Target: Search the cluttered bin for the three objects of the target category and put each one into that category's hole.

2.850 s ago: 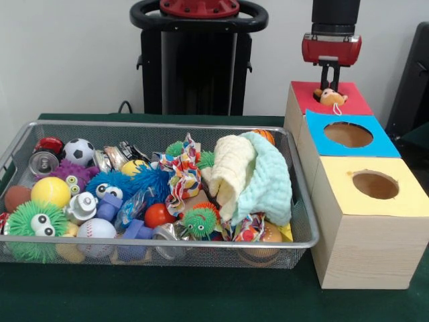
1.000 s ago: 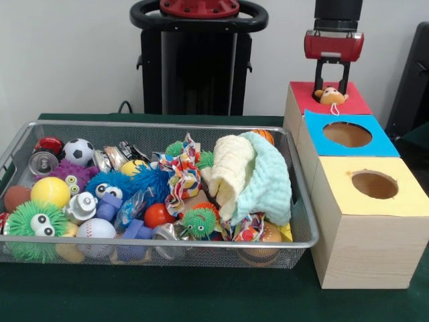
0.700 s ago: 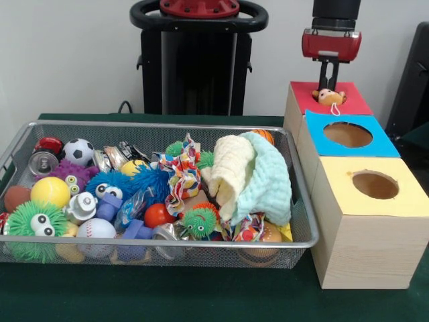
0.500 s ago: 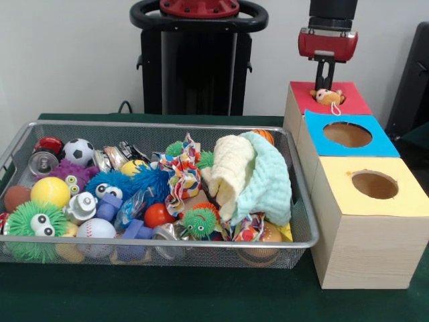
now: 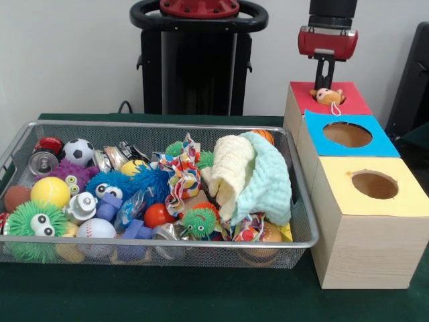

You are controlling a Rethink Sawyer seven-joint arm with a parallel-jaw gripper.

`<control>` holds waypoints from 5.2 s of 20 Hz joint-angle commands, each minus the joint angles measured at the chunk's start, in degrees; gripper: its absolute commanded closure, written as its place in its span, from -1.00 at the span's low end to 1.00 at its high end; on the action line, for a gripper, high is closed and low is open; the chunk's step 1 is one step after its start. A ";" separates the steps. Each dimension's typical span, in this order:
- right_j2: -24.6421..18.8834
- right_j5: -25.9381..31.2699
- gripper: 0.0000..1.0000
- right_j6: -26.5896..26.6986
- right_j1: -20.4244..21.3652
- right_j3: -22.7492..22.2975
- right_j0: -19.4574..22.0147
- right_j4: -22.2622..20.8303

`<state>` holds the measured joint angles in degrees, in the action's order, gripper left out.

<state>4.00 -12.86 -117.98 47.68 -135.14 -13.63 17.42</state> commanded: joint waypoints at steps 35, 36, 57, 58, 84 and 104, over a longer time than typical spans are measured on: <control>3.12 17.36 -1.00 -5.65 5.18 9.72 1.41 0.74; 3.11 18.00 -1.00 -5.68 5.36 9.91 1.50 0.61; 8.67 13.09 -1.00 -5.97 0.69 12.94 -1.67 -0.60; 8.99 12.31 -1.00 -5.96 0.01 12.93 -1.72 -0.78; 4.89 9.38 -1.00 -7.04 -8.08 12.38 -1.16 -1.42; 1.51 19.83 -1.00 -7.74 2.93 9.21 1.53 -0.57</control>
<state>13.11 3.43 -117.98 49.07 -126.03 -15.13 17.01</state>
